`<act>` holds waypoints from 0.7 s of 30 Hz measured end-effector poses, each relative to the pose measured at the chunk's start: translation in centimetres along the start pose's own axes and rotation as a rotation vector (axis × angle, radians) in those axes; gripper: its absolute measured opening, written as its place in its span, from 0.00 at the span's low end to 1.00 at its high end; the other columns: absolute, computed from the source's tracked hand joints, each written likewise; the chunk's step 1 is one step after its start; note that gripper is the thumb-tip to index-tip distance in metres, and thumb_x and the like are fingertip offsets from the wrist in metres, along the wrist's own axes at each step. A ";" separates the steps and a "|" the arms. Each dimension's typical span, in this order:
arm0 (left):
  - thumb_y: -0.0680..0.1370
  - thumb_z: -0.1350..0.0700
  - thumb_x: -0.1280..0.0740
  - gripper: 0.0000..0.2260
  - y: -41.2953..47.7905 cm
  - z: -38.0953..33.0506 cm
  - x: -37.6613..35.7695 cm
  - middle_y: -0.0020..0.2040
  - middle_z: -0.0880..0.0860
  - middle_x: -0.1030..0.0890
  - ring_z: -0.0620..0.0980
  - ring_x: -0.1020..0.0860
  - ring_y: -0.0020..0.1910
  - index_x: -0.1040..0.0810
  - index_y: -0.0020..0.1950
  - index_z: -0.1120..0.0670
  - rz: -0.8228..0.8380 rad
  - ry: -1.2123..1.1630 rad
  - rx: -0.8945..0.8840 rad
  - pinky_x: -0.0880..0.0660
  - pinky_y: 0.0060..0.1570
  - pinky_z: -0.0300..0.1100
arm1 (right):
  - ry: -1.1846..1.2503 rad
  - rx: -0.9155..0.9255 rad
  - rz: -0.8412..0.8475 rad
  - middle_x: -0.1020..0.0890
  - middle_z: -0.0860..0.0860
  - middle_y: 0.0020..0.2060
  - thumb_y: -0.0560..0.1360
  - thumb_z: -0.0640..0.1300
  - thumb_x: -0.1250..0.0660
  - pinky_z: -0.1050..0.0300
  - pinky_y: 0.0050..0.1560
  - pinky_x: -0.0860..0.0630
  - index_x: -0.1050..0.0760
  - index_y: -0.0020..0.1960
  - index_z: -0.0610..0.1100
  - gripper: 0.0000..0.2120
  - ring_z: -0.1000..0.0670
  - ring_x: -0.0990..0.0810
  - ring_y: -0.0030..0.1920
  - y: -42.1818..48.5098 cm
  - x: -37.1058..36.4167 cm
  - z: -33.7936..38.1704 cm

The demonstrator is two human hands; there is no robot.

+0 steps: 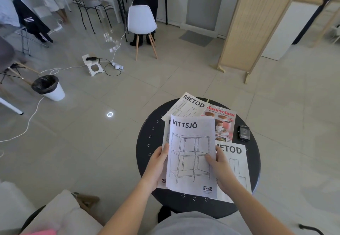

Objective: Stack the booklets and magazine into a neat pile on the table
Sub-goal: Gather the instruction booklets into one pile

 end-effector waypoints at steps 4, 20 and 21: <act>0.88 0.43 0.39 0.15 0.1 -0.1 -0.7 0.63 0.49 0.12 0.52 0.14 0.63 0.17 0.67 0.46 0.023 -0.028 0.025 0.21 0.68 0.58 | 0.018 -0.001 -0.002 0.13 0.48 0.57 0.86 0.41 0.36 0.32 0.54 0.14 0.28 0.69 0.54 0.14 0.41 0.11 0.54 -0.1 0.1 0.2; 0.86 0.60 0.39 0.15 1.3 -0.1 0.0 0.59 0.44 0.13 0.45 0.15 0.60 0.19 0.63 0.43 -0.155 0.085 -0.048 0.20 0.52 0.42 | -0.215 -0.065 0.018 0.10 0.49 0.52 0.86 0.47 0.38 0.41 0.55 0.14 0.22 0.60 0.50 0.07 0.44 0.11 0.52 2.2 0.7 -0.8; 0.86 0.60 0.39 0.15 1.4 -0.1 0.1 0.60 0.45 0.13 0.46 0.15 0.60 0.19 0.63 0.43 -0.163 0.084 -0.046 0.20 0.52 0.42 | -0.215 -0.076 0.017 0.10 0.48 0.51 0.86 0.46 0.37 0.42 0.52 0.13 0.22 0.60 0.50 0.07 0.43 0.11 0.51 2.4 1.1 -1.1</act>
Point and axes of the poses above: each hand's wrist, its own y-axis towards the middle knuckle, its own x-axis out of the back of the hand, z = x × y, the point moved 5 cm from there along y, towards the middle knuckle
